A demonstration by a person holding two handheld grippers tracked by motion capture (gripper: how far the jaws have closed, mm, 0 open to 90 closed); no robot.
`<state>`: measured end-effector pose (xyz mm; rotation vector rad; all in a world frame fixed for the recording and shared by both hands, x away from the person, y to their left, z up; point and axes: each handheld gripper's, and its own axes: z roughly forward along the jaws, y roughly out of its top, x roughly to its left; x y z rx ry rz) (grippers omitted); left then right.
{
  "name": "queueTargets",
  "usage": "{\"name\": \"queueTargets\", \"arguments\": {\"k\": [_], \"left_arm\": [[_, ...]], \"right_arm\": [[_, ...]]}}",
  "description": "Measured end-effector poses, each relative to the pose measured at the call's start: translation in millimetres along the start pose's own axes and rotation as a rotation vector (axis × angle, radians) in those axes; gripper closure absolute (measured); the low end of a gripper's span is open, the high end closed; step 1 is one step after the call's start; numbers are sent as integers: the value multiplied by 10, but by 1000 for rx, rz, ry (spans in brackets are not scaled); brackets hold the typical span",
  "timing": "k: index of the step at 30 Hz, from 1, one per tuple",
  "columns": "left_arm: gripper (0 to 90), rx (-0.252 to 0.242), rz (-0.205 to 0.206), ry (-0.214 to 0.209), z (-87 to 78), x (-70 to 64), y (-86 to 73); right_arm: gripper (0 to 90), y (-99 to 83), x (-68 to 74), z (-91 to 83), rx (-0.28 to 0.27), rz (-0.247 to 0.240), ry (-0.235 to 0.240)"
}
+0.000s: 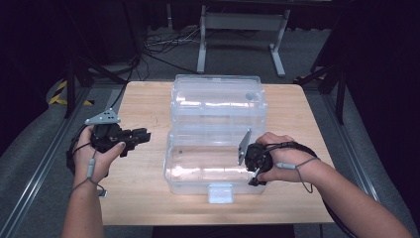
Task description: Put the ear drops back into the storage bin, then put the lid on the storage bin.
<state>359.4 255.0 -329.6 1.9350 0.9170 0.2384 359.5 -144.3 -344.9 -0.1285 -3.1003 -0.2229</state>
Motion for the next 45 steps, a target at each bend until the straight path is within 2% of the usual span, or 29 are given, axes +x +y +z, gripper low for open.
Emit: {"name": "queueTargets", "arguments": {"k": [8,19,20,22,25,27,31,35,38,45], "left_arm": [[710,-4,-5,-1,-4,1,3],[706,-7,1,-7,-11,1,10],[706,-17,-3,-42,-19,0,12],[704,-41,-8,-81,-37,-9,24],[703,-36,3,-75,-40,-19,46],[703,-45,7,-99,-24,-24,60],[695,-16,30,-74,23,-26,94],[686,-8,42,-70,70,-17,138],[677,31,84,-35,174,6,202],[675,45,99,-66,277,55,318]], "right_arm": [[590,16,26,248,30,-8,22],[640,45,19,440,54,-8,28],[650,45,17,453,55,-13,28],[677,43,25,494,68,-9,29],[711,34,28,539,72,-2,33],[721,32,27,557,80,-3,35],[760,20,28,603,83,-9,37],[805,14,30,625,79,-5,25],[842,1,28,629,77,-17,9],[867,6,62,628,81,-26,-25]]}}
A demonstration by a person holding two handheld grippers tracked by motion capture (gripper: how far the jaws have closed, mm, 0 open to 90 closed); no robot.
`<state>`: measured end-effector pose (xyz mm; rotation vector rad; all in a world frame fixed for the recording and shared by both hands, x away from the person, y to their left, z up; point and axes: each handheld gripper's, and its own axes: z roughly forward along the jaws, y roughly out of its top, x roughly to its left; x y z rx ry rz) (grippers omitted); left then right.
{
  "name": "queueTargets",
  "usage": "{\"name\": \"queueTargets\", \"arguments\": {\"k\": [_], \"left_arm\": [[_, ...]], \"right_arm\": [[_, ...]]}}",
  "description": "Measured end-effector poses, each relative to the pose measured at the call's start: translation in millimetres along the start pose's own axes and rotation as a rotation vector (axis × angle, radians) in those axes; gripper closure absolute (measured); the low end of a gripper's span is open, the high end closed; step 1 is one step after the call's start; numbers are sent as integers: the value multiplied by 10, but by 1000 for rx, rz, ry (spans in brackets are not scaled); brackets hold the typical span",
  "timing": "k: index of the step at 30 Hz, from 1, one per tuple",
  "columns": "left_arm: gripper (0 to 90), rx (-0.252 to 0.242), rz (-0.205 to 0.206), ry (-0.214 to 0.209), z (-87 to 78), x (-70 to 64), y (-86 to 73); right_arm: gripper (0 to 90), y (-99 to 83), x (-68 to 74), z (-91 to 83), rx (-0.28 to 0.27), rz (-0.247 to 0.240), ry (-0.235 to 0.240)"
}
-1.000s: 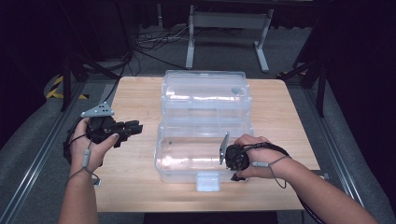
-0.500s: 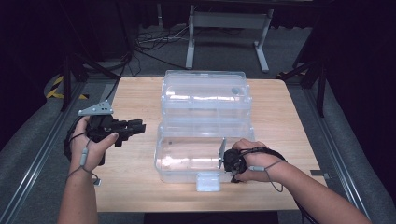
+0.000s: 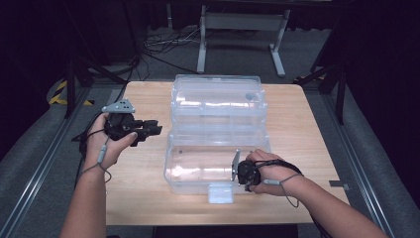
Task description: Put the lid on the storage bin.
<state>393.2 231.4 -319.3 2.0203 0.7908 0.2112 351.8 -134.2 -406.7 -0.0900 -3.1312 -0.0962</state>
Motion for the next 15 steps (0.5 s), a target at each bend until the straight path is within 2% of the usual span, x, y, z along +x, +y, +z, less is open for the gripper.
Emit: {"name": "queueTargets", "arguments": {"k": [5,8,11,15], "left_arm": [[677,-3,17,-35,56,-7,120],[678,5,37,-40,101,-26,209],[677,29,75,-48,177,-64,315],[677,35,89,-67,255,-93,424]], "right_arm": [[866,-3,-9,1,-2,7,8],[866,-5,-6,0,-3,6,3],[864,-14,-8,1,-12,13,8],[863,-20,-15,0,-15,12,12]]}}
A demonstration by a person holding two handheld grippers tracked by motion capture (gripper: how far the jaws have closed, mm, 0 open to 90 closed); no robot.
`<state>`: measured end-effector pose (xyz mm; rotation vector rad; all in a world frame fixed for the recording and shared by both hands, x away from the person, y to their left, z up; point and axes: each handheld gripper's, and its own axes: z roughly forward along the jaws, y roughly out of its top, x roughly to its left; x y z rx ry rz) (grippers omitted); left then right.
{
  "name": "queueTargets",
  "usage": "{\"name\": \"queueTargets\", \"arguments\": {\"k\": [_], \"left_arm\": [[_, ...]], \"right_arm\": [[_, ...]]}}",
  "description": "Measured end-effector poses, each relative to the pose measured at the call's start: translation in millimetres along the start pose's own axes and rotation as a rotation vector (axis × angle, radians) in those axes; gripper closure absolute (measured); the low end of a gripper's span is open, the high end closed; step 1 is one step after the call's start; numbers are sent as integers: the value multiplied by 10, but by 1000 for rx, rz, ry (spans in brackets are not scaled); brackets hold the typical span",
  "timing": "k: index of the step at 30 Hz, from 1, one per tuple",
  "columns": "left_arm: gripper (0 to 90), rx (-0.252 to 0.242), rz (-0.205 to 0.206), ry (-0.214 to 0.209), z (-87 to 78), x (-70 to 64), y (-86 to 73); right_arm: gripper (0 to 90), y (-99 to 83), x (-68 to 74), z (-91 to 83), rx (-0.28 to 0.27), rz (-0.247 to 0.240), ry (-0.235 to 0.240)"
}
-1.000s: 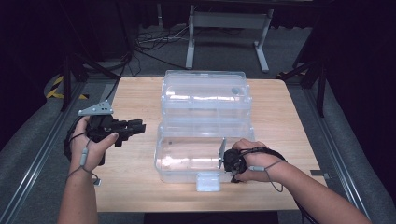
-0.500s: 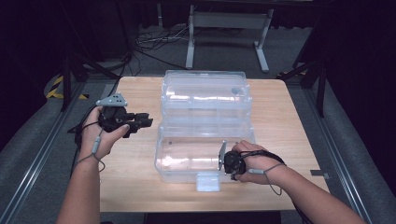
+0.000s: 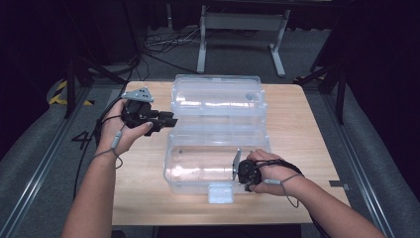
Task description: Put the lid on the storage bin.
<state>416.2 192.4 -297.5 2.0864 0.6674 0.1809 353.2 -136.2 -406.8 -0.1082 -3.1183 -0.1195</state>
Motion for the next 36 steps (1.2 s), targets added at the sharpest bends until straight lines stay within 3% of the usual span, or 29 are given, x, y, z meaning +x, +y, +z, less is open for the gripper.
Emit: {"name": "queueTargets", "arguments": {"k": [2,6,10,20,28,31,36], "left_arm": [[677,-2,7,-5,20,4,36],[685,-17,36,-63,115,8,173],[690,-10,43,-77,179,15,251],[696,11,57,-78,329,48,405],[700,30,93,-81,490,37,554],[701,61,127,-68,590,20,611],[702,73,140,-79,712,3,672]], "right_arm": [[863,0,1,2,-1,1,1],[858,-4,-6,-1,-4,5,5],[855,-18,-21,-2,-13,6,16],[855,-12,-19,0,-11,5,13],[855,-10,-14,1,-10,12,11],[855,-8,-16,4,-14,12,12],[855,-10,-14,1,-11,13,10]]}}
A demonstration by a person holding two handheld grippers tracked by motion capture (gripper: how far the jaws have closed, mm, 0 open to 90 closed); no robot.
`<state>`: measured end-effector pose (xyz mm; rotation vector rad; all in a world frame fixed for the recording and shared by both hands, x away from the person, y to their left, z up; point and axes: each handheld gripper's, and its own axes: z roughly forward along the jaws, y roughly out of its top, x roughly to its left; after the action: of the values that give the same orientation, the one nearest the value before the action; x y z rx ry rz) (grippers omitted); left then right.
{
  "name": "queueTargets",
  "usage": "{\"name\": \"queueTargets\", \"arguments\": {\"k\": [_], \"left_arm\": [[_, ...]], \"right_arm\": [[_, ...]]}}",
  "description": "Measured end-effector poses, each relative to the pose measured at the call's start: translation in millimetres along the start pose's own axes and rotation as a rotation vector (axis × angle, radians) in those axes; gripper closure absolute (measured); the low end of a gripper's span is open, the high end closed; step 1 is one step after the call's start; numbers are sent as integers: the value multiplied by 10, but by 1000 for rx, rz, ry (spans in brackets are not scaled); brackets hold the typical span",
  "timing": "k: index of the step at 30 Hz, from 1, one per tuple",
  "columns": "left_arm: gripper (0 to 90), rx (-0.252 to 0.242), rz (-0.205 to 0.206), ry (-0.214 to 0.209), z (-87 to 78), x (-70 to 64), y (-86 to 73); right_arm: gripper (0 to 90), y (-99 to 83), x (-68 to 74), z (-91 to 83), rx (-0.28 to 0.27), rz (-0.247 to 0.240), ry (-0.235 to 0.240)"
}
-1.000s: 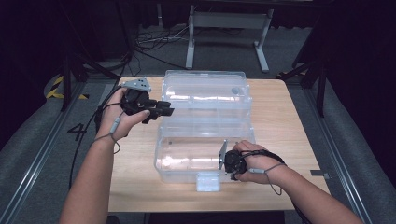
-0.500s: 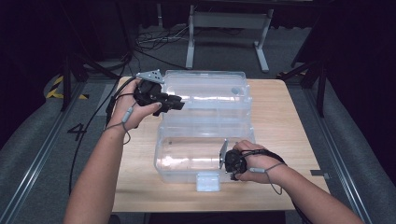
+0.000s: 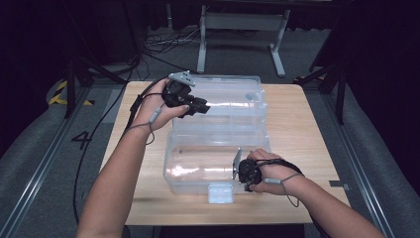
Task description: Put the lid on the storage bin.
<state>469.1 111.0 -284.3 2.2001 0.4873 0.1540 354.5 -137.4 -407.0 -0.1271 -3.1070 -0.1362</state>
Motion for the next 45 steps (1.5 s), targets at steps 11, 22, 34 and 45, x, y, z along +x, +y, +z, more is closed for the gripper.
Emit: {"name": "queueTargets", "arguments": {"k": [11,22,34,45], "left_arm": [[681,28,-9,-10,219,84,57],[690,63,15,-40,429,85,116],[777,83,28,-70,539,56,108],[825,87,9,-93,528,21,113]], "right_arm": [[855,-8,-3,-1,-4,-4,5],[853,-23,-2,3,-22,2,2],[854,-21,-4,1,-18,-3,1],[857,-7,4,12,-12,4,2]]}}
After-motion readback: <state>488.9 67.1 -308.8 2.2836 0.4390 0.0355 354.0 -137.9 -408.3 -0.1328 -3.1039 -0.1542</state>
